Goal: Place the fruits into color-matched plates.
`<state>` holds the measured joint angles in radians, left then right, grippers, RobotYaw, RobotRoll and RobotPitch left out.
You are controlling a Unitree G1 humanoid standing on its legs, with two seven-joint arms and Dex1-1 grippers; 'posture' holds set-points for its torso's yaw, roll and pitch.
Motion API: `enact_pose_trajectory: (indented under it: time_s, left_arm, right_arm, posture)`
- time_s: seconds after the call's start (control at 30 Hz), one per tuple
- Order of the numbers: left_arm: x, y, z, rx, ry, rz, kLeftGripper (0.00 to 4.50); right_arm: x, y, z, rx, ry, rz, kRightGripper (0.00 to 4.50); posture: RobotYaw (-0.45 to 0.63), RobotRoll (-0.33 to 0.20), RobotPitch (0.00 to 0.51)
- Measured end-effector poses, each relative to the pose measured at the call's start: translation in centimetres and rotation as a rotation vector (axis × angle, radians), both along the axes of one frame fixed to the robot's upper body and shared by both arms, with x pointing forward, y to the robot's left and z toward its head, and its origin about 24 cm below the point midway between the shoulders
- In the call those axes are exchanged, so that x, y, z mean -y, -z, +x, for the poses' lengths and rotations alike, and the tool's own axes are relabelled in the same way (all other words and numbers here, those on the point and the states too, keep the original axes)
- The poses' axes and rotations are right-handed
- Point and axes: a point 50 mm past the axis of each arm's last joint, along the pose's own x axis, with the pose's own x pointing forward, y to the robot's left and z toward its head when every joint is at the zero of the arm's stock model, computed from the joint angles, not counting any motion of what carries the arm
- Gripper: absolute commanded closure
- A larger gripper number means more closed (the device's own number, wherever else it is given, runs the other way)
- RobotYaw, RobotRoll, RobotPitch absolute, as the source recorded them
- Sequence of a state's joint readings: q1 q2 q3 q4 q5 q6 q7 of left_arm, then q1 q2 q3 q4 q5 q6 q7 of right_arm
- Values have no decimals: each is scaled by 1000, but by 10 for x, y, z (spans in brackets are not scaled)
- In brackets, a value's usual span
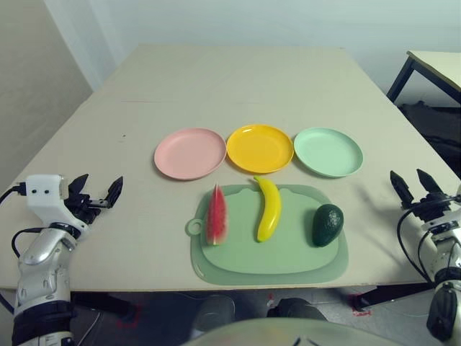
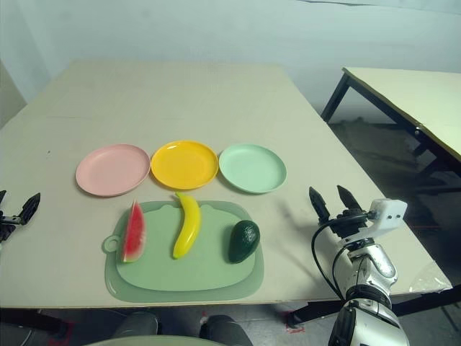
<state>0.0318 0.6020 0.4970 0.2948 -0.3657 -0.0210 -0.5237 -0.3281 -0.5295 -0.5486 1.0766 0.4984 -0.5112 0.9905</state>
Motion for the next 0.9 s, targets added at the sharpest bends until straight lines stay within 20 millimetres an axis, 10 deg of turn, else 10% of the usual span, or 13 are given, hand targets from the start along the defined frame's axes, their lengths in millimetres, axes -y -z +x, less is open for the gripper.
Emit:
enact_pose_trajectory:
  time_s: [0.6,0.9]
  left_arm:
    - [12,-7,-7,32,49,-26,33]
    - [67,-29,-6,-101,824,-68,33]
  right_arm:
    - [23,-5,-11,-11,111,24,0]
    - [37,-10,-26,-32,48,17,0]
  posture:
    - [225,0,15]
    - [69,0,6]
